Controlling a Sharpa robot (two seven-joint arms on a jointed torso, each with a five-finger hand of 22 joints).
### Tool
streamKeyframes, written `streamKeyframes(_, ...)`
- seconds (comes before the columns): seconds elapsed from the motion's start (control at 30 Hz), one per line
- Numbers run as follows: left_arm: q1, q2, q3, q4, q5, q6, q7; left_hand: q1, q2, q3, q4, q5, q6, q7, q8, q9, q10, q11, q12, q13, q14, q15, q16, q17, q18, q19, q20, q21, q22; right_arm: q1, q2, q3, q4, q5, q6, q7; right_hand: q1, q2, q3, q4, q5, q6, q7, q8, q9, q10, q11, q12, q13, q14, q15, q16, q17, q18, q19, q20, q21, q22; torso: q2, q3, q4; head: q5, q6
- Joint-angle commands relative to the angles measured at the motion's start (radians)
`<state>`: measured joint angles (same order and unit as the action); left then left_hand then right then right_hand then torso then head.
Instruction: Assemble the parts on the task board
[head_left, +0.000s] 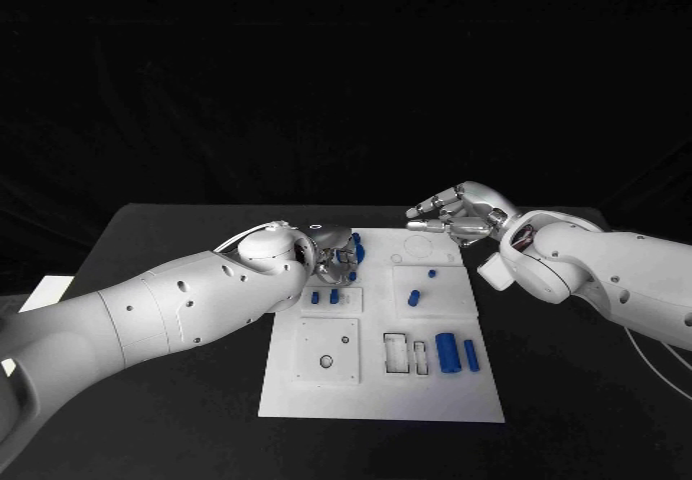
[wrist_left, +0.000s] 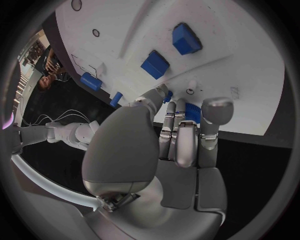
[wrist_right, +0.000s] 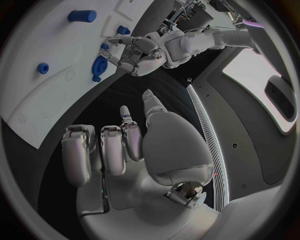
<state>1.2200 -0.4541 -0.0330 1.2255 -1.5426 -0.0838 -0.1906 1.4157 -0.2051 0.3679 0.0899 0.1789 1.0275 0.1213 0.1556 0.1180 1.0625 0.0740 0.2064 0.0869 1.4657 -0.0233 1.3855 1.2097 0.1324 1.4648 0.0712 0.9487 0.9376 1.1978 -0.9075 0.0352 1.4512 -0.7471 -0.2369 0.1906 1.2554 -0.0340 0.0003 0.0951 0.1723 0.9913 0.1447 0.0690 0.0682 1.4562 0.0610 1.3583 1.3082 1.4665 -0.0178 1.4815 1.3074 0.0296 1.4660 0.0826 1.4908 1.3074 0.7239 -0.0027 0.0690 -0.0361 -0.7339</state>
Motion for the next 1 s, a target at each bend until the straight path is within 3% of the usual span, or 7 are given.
streamKeyframes(0.03, -0.002, 0.0, -0.001, 0.0, -0.007, 0.011, -0.019, 0.001, 0.013, 0.011, 0.0, -0.002, 0.008, 0.0, -0.008, -0.002, 0.014, -0.001, 0.007, 0.001, 0.044, 0.005, 0.006, -0.001, -0.004, 0.025, 0.002, -0.004, 0.0, -0.001, 0.001, 0.0, 0.0, -0.002, 0.017, 0.011, 0.0, 0.013, -0.007, 0.001, 0.007, -0.005, 0.002, 0.0, 0.001, -0.003, -0.001, -0.003, 0.137, 0.07, 0.001, -0.004, 0.118, 0.006, 0.039, 0.002, -0.003, 0.094, 0.0, -0.0007, -0.0006, 0.001, 0.001)
streamKeyframes(1.0, -0.002, 0.011, -0.001, 0.002, 0.014, 0.03, -0.006, -0.018, 0.001, 0.044, -0.002, -0.005, 0.01, -0.001, -0.036, -0.01, 0.056, -0.009, 0.002, -0.003, 0.043, -0.001, 0.011, -0.007, -0.003, 0.029, -0.003, -0.01, -0.002, -0.002, 0.003, 0.0, 0.0, -0.002, 0.02, 0.012, 0.002, 0.015, -0.008, 0.0, 0.007, -0.005, 0.002, 0.001, 0.001, -0.003, -0.001, -0.002, 0.137, 0.07, 0.0, -0.004, 0.118, 0.006, 0.039, 0.002, -0.003, 0.094, 0.001, 0.0002, -0.0008, 0.001, 0.0)
